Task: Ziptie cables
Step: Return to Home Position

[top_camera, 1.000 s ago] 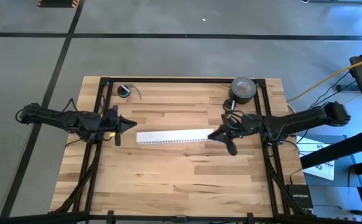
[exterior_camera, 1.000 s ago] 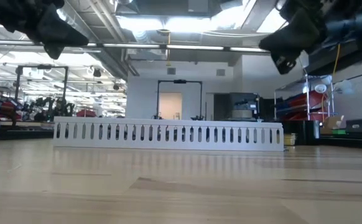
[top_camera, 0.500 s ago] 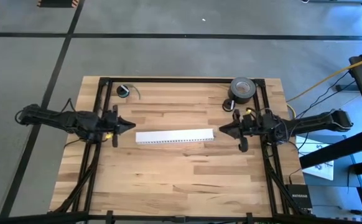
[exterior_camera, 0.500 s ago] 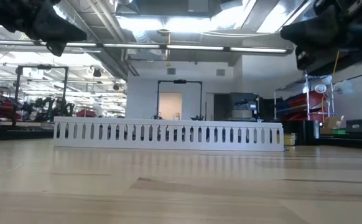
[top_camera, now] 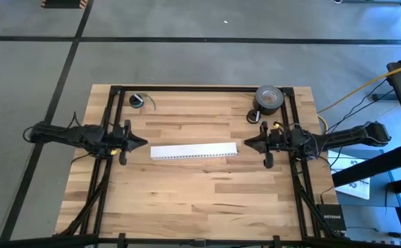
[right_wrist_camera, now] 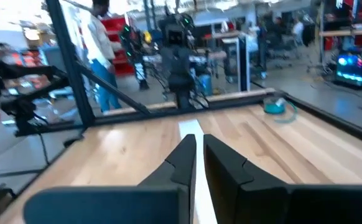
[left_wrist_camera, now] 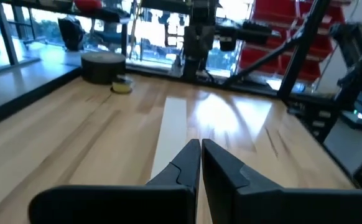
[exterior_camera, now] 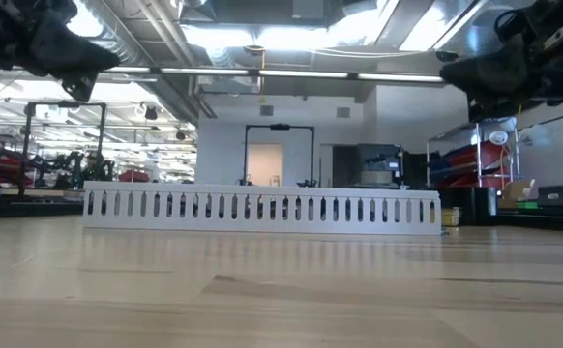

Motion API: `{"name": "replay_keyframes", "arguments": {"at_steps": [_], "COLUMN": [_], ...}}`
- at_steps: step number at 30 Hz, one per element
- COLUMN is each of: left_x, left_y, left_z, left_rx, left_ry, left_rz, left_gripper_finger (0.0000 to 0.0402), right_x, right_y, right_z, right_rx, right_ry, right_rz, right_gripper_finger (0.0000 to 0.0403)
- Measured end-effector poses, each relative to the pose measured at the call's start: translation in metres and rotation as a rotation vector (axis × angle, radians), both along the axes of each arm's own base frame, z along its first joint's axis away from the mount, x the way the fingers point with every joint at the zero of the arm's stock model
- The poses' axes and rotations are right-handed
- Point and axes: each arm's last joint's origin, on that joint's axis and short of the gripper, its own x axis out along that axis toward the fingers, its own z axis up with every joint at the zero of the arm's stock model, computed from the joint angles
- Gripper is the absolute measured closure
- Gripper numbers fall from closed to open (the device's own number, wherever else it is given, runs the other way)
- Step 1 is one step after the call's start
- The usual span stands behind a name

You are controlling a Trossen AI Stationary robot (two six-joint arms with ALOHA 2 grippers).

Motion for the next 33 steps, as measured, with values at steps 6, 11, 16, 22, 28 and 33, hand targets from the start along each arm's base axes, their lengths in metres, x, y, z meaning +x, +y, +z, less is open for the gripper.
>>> {"name": "replay_keyframes", "arguments": {"at_steps": [6,11,16,22,28,33], "left_x": [-0.013,-0.008,-0.001,0.004,0.005,0.006], "left_y": [0.003,0.001,0.001,0.003,0.008,0.009], "left_z": [-0.002,-0.015,-0.031,-0.033,-0.034,-0.035], "left_rx": [-0.005,-0.018,-0.018,0.020,0.061,0.091], "left_ry": [-0.006,0.014,-0.004,-0.134,-0.139,-0.135], "left_rz": [0.002,-0.009,-0.023,-0.062,-0.025,-0.016], "left_gripper_finger": [0.0402,0.0402,0.0402,0.0402,0.0402,0.0402], "right_x": [0.001,0.001,0.001,0.001,0.001,0.000], "right_y": [-0.001,0.000,0.000,-0.001,-0.002,-0.002], "right_z": [-0.005,-0.006,-0.007,-0.008,-0.017,-0.024], "right_rx": [-0.001,0.014,0.012,0.007,0.006,0.003], "right_ry": [0.051,0.059,0.066,0.084,0.168,0.241], "right_rz": [-0.030,-0.007,0.004,-0.042,-0.068,-0.068], "right_gripper_finger": [0.0386,0.0386,0.0386,0.0386,0.0386,0.0386]}}
